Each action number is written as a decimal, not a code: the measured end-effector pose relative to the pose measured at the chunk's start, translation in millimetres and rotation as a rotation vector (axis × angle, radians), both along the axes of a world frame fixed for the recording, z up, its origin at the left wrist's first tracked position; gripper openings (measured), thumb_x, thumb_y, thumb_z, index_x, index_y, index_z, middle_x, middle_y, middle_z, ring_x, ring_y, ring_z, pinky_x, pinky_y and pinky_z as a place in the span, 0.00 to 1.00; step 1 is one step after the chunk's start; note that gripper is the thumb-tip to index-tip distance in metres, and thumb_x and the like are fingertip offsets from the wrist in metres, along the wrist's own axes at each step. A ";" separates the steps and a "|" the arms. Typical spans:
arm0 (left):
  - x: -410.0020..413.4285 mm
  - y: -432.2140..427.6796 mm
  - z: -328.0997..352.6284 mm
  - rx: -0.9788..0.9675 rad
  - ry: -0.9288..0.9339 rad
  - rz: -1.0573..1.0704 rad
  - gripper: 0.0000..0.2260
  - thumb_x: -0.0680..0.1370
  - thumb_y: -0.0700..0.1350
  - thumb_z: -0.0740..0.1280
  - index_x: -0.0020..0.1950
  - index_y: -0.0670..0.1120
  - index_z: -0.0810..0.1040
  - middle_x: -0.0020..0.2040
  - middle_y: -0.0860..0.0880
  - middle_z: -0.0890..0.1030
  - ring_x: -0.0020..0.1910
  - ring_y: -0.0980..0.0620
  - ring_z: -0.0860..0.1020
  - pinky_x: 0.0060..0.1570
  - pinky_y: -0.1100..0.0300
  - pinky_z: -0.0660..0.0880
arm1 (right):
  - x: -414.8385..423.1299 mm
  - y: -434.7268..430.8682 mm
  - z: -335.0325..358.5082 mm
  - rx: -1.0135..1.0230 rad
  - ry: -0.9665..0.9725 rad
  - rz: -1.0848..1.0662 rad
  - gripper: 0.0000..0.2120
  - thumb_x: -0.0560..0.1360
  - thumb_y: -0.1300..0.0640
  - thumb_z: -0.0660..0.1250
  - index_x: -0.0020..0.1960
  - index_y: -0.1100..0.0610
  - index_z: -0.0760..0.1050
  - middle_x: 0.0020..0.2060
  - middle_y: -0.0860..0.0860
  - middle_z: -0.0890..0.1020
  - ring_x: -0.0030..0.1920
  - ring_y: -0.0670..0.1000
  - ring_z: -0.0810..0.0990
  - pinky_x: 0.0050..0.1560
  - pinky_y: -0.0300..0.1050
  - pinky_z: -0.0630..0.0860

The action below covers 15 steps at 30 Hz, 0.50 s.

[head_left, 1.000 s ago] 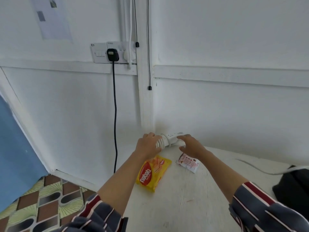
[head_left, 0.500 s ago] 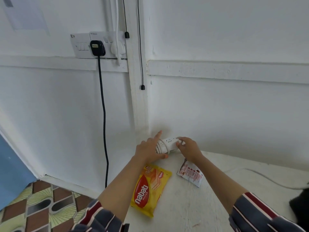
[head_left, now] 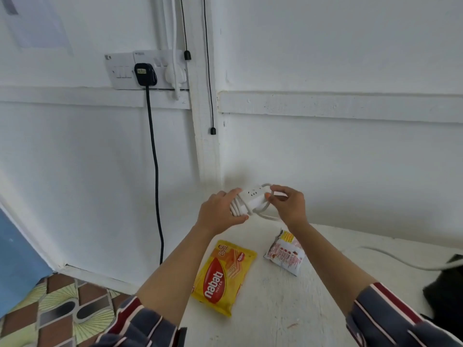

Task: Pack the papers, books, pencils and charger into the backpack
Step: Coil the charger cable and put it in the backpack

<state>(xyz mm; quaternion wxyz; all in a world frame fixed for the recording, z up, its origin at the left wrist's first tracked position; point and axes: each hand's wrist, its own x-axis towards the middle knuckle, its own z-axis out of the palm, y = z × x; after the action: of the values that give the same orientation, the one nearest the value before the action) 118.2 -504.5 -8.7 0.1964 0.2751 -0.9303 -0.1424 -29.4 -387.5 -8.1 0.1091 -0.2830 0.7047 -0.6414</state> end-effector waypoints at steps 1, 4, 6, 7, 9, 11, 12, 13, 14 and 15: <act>1.5 1.7 8.1 -0.006 0.031 -0.009 0.32 0.70 0.58 0.70 0.72 0.55 0.63 0.56 0.48 0.76 0.54 0.48 0.73 0.47 0.58 0.69 | -0.8 2.8 7.9 -0.054 -0.046 0.005 0.08 0.71 0.64 0.71 0.51 0.60 0.79 0.46 0.57 0.83 0.38 0.47 0.81 0.39 0.30 0.75; 7.3 8.6 32.3 -0.018 0.107 -0.047 0.32 0.69 0.58 0.71 0.71 0.56 0.65 0.56 0.49 0.76 0.54 0.49 0.73 0.48 0.56 0.71 | -4.2 12.7 29.5 -0.163 -0.132 0.014 0.10 0.71 0.70 0.69 0.51 0.62 0.78 0.47 0.55 0.81 0.37 0.46 0.79 0.40 0.32 0.77; 11.8 15.8 45.5 -0.031 0.152 -0.088 0.31 0.69 0.57 0.72 0.70 0.57 0.66 0.55 0.50 0.76 0.54 0.50 0.73 0.49 0.57 0.71 | -5.7 20.7 41.3 -0.213 -0.164 0.019 0.12 0.71 0.73 0.67 0.54 0.66 0.76 0.45 0.55 0.79 0.37 0.48 0.78 0.39 0.34 0.78; 14.0 19.9 51.3 -0.035 0.177 -0.113 0.31 0.69 0.57 0.73 0.69 0.57 0.67 0.55 0.50 0.76 0.53 0.51 0.73 0.48 0.58 0.71 | -5.7 25.3 47.1 -0.239 -0.186 0.021 0.14 0.71 0.74 0.66 0.55 0.67 0.75 0.42 0.55 0.79 0.36 0.49 0.78 0.39 0.35 0.79; 20.2 29.2 61.1 -0.037 0.229 -0.171 0.31 0.68 0.55 0.74 0.68 0.56 0.69 0.54 0.51 0.77 0.49 0.54 0.73 0.47 0.59 0.72 | -3.5 35.4 59.0 -0.272 -0.219 0.027 0.14 0.72 0.75 0.64 0.56 0.64 0.74 0.38 0.54 0.78 0.33 0.49 0.78 0.38 0.38 0.79; 26.7 37.8 68.8 -0.032 0.286 -0.228 0.30 0.67 0.53 0.76 0.67 0.54 0.71 0.53 0.52 0.78 0.47 0.55 0.73 0.48 0.57 0.74 | -0.4 44.9 70.3 -0.261 -0.183 0.015 0.14 0.73 0.74 0.61 0.55 0.61 0.73 0.37 0.53 0.78 0.31 0.49 0.76 0.37 0.38 0.77; 29.8 41.8 72.6 -0.021 0.313 -0.251 0.30 0.66 0.53 0.76 0.67 0.54 0.71 0.53 0.51 0.78 0.47 0.54 0.74 0.48 0.55 0.75 | 0.7 49.2 74.7 -0.230 -0.127 0.001 0.15 0.74 0.74 0.60 0.55 0.60 0.73 0.37 0.52 0.78 0.31 0.48 0.76 0.35 0.36 0.76; 32.6 45.6 76.7 -0.002 0.340 -0.272 0.31 0.65 0.54 0.76 0.66 0.53 0.72 0.54 0.51 0.78 0.47 0.53 0.75 0.48 0.53 0.76 | 1.8 53.5 78.5 -0.179 -0.053 -0.013 0.15 0.74 0.73 0.59 0.56 0.59 0.74 0.38 0.52 0.78 0.31 0.48 0.75 0.33 0.34 0.74; 34.6 49.2 81.3 0.018 0.368 -0.290 0.31 0.64 0.57 0.74 0.66 0.54 0.72 0.54 0.51 0.79 0.48 0.52 0.76 0.48 0.53 0.77 | 3.1 58.2 82.0 -0.115 0.022 -0.020 0.15 0.74 0.72 0.59 0.56 0.60 0.74 0.38 0.52 0.78 0.31 0.48 0.75 0.31 0.33 0.73; 36.6 53.2 86.6 0.034 0.395 -0.309 0.32 0.63 0.59 0.73 0.65 0.54 0.72 0.55 0.51 0.79 0.49 0.51 0.77 0.48 0.52 0.77 | 4.3 62.5 85.2 -0.045 0.076 -0.016 0.15 0.74 0.71 0.59 0.57 0.61 0.75 0.38 0.53 0.77 0.31 0.48 0.75 0.29 0.32 0.72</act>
<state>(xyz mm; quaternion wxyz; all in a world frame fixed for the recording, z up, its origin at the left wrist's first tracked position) 154.8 -451.3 77.9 0.3456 0.0999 -0.9024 -0.2374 -25.1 -325.0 77.1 0.0709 -0.3039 0.6961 -0.6466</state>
